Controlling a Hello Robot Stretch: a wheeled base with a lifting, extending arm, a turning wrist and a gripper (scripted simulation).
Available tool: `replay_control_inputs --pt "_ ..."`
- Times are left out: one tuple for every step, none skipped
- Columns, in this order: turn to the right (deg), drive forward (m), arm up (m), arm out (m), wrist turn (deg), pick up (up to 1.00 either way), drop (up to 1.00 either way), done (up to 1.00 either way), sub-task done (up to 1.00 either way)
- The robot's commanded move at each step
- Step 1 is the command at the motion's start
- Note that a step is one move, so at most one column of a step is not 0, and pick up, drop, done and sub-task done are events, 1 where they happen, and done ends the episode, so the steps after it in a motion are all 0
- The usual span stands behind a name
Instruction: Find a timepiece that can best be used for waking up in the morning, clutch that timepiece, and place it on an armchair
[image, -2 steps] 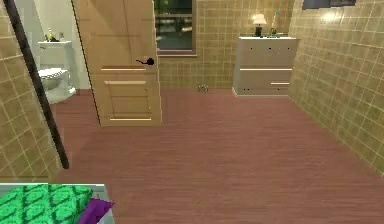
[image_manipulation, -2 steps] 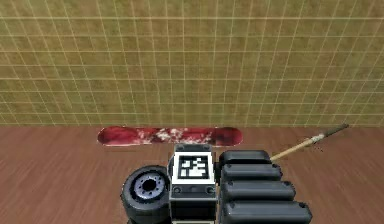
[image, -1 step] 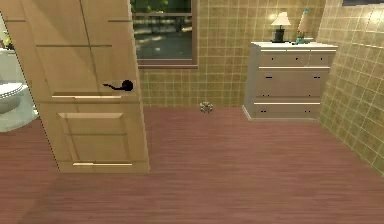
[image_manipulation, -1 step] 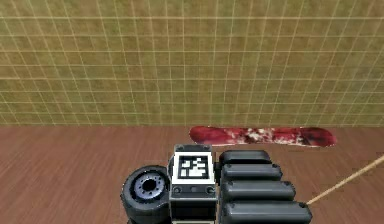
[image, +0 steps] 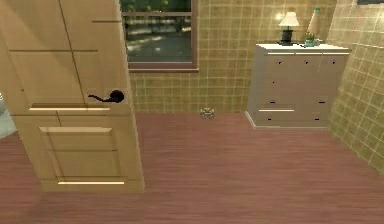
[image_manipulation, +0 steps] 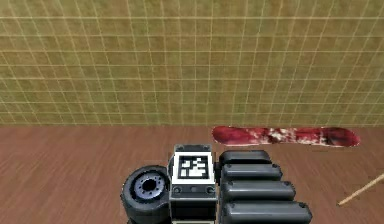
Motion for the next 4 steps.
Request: replay_control_inputs --pt "-45.0 0.00 0.00 0.00 0.0 0.00 0.00 0.00 0.00" --pt "-9.0 0.00 0.00 0.00 0.0 0.00 0.00 0.00 0.00" --pt "0.0 0.90 0.00 0.00 0.0 0.00 0.00 0.00 0.00" --pt "-3.0 0.00 0.00 0.00 0.0 0.00 0.00 0.00 0.00"
